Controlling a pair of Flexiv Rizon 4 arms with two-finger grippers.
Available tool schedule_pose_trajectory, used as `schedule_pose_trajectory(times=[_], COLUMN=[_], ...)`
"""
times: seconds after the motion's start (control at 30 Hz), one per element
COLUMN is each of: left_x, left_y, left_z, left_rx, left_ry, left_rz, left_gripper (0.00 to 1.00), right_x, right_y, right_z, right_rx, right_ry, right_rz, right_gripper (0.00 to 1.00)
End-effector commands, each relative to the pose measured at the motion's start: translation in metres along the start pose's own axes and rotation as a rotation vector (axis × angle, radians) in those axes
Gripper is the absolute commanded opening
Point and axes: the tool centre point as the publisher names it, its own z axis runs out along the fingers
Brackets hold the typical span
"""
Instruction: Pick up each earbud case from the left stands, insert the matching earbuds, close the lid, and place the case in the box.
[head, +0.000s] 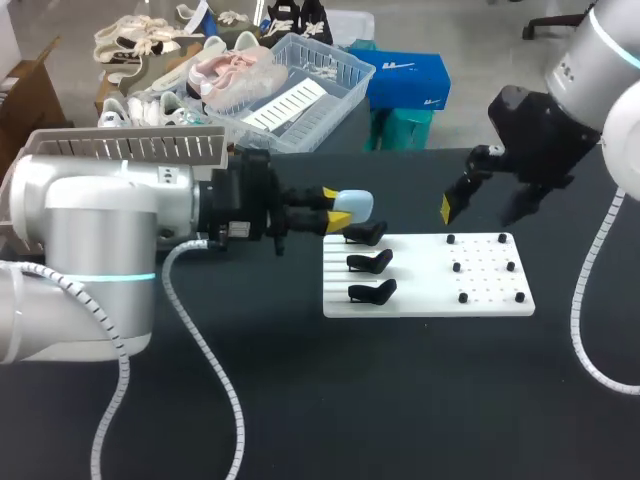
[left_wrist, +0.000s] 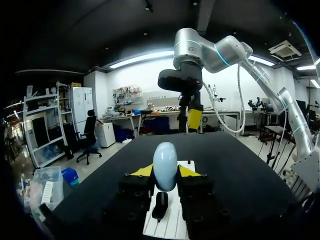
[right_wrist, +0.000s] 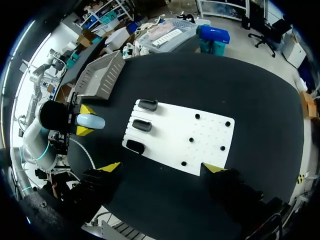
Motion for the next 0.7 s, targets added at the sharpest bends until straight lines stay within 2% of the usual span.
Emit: schedule_pose_trajectory(times=[0.03, 0.37, 0.7], left_x=[-0.002, 0.029, 0.045], left_y=[-0.004, 0.021, 0.046], left_z=[-0.036, -0.108, -0.152], left_rx=[-0.081, -0.23, -0.377], left_ry=[0.038, 0.149, 0.224], left_rz=[-0.017, -0.131, -0.161], left_gripper=[0.0, 0.0, 0.0], right_x=[0.006, 0.006, 0.007], right_y=[-0.002, -0.006, -0.009], right_z=[-0.002, -0.013, -0.013], right_rx=[-0.02, -0.012, -0.035], right_ry=[-0.043, -0.06, -0.057], right_rz=[-0.023, -0.081, -0.061], right_gripper=[1.0, 1.0, 1.0])
